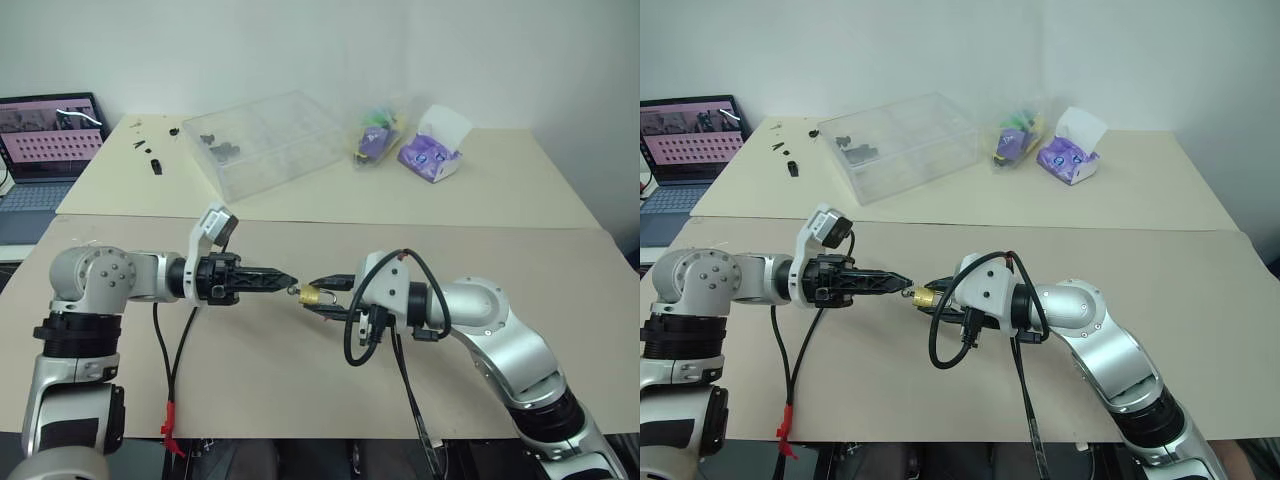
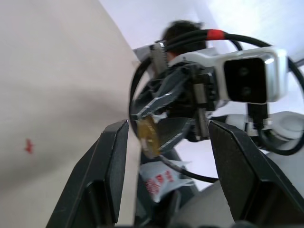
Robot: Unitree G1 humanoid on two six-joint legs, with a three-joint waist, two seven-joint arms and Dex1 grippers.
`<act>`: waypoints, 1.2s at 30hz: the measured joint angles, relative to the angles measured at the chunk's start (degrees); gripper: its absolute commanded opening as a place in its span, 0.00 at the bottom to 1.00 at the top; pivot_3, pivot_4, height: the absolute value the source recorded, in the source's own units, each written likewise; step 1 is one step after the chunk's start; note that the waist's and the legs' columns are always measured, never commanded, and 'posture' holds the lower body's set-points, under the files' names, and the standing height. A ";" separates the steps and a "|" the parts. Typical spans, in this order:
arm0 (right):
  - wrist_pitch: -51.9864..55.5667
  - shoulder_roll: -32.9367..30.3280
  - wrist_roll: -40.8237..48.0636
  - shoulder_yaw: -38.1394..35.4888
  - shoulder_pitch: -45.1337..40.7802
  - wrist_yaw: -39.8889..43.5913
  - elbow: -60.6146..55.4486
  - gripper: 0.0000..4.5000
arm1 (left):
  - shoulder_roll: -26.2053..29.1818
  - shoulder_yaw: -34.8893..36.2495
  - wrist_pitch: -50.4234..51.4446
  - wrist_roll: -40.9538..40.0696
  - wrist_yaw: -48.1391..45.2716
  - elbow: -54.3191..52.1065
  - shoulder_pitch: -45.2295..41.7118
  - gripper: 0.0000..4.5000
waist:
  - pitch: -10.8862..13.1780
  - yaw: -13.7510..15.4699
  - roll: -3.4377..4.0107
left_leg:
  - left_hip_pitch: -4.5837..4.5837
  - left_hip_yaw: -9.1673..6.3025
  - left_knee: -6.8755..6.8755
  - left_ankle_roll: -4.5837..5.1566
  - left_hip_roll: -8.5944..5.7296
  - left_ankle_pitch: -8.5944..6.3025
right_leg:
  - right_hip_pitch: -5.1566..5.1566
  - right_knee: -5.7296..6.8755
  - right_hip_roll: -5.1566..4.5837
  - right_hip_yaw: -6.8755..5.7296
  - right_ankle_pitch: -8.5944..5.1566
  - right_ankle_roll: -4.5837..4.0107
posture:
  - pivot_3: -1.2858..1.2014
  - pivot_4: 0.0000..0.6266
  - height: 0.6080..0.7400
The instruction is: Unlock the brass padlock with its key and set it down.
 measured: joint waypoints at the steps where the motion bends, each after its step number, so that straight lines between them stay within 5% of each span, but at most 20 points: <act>1: -0.07 -0.02 0.00 0.00 0.00 -0.02 0.00 0.21 | -0.14 0.05 0.79 -0.46 0.35 0.12 0.00 0.62 | 0.00 0.00 0.00 | 0.00 0.00 0.00 0.00 0.00 0.00 | 0.00 0.01 0.00 0.00 0.00 0.00 | 0.52 0.24 1.00; 34: -0.24 -0.26 -0.11 0.19 -0.37 -1.05 -0.75 0.21 | -4.59 0.56 2.64 -2.10 7.01 0.25 0.39 0.62 | 0.00 0.06 0.00 | 0.00 -0.02 0.00 0.00 -0.01 0.00 | 0.00 0.01 -0.01 0.00 0.10 -0.19 | 0.52 0.24 1.00; 36: -0.24 -0.26 -0.09 0.19 -0.37 -1.05 -0.76 0.21 | -4.71 0.56 2.63 -2.10 7.22 0.25 0.39 0.51 | 0.00 0.07 0.00 | 0.00 -0.02 0.00 0.00 -0.02 0.00 | 0.00 0.01 -0.01 0.00 0.10 -0.19 | 0.52 0.24 1.00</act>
